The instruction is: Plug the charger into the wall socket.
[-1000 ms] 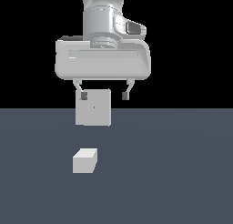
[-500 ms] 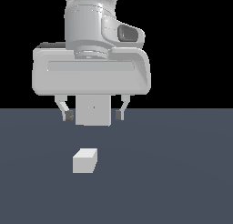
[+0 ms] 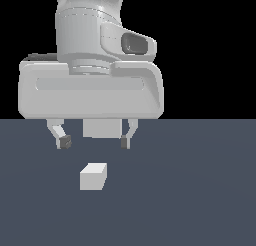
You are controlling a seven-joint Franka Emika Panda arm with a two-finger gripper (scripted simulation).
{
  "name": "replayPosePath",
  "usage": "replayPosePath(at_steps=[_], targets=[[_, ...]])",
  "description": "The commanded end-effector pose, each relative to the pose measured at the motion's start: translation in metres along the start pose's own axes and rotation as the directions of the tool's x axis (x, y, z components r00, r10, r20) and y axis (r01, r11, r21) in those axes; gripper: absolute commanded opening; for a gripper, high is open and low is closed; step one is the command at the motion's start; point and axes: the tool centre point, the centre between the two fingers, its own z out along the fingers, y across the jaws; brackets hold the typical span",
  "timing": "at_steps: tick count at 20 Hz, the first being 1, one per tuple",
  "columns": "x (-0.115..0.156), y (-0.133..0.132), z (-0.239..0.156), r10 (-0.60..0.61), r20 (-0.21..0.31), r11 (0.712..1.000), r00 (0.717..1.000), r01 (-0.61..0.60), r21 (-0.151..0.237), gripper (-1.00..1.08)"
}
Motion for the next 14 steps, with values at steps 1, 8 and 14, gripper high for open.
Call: replayPosePath(at_steps=[1,8,14], targets=[[-0.0016,-0.0007,0.0017,0.002,-0.003,1.000,1.000,-0.002,0.000,1.00],[-0.0002,-0.0004,0.0012,0.001,-0.002,1.000,1.000,-0.001,0.000,1.00],[-0.0016,-0.0005,0.0106,0.001,-0.002,1.000,1.000,-0.001,0.000,1.00]])
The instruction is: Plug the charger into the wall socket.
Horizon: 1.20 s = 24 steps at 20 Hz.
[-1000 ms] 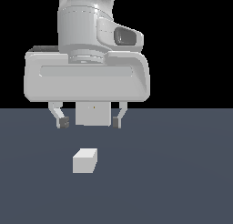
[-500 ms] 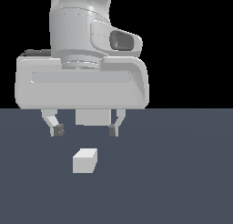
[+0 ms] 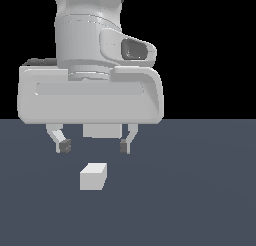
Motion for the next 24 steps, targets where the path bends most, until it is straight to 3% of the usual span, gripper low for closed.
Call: replayPosePath(at_steps=[1,14,15,24], targets=[[-0.001,0.000,0.007,0.000,0.001,1.000,1.000,0.000,0.000,1.00],[-0.006,0.000,0.044,0.000,0.001,1.000,1.000,0.000,0.000,1.00],[-0.006,0.000,0.044,0.000,0.001,1.000,1.000,0.000,0.000,-1.00],[-0.006,0.000,0.044,0.000,0.001,1.000,1.000,0.000,0.000,-1.00]])
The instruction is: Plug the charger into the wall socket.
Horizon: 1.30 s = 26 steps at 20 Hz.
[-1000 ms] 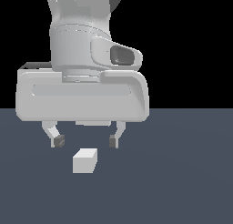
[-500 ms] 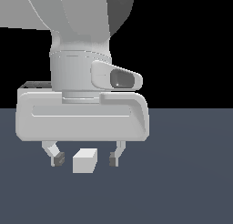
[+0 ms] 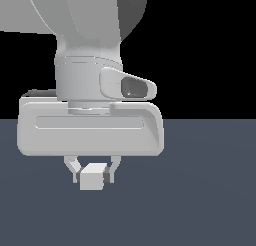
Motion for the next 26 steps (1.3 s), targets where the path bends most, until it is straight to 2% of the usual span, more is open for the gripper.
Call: replayPosePath(at_steps=[1,9,20,26], targets=[[0.000,0.000,0.000,0.000,0.000,1.000,1.000,0.000,0.000,-1.00],[0.010,-0.007,-0.013,0.034,0.000,0.999,0.999,-0.034,-0.003,-1.00],[0.051,-0.029,-0.063,0.164,-0.002,0.986,0.986,-0.164,-0.018,-1.00],[0.065,-0.034,-0.078,0.204,-0.003,0.979,0.979,-0.204,-0.024,-1.00]])
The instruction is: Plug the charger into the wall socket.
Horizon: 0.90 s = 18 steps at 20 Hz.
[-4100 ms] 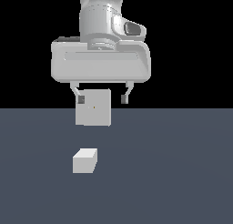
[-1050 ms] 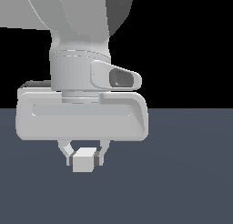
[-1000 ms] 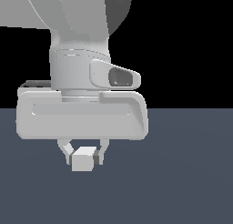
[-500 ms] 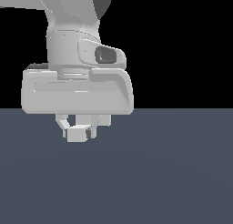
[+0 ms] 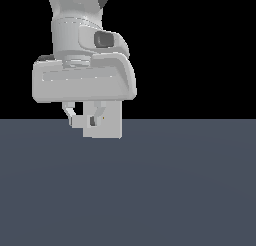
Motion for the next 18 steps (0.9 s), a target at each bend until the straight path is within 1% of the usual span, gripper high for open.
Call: replayPosePath(at_steps=[1,11,18], targets=[[0.004,-0.002,-0.004,0.013,0.001,1.000,1.000,-0.013,-0.003,-1.00],[0.007,-0.002,-0.005,0.017,0.001,1.000,1.000,-0.017,-0.003,-1.00],[0.025,-0.002,-0.003,0.016,0.001,1.000,1.000,-0.016,-0.003,-1.00]])
